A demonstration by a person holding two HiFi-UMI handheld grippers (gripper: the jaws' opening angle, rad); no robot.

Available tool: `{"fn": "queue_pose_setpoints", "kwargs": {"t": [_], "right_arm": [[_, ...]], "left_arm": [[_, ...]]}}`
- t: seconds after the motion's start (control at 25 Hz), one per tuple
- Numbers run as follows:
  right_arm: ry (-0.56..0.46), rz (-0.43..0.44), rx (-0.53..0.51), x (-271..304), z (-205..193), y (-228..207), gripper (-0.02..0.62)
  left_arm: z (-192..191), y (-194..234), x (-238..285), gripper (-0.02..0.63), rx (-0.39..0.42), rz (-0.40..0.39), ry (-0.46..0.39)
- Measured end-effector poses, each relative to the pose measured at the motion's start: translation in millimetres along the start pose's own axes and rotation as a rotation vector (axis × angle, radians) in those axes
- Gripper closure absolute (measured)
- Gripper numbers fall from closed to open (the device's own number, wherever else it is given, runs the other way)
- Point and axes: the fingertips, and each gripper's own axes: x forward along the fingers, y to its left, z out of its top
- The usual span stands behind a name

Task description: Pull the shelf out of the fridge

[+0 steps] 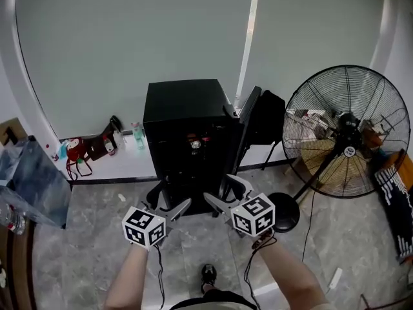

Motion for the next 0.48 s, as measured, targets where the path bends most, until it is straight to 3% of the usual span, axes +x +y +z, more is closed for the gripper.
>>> {"fn": "queue_pose_setpoints", "kwargs": {"t": [0.48], "right_arm": [[0.039, 0.079, 0.003, 85, 10, -87, 0.264]], "left_arm": [[9, 69, 93, 0.199, -0.065, 0.052, -0.009]]}}
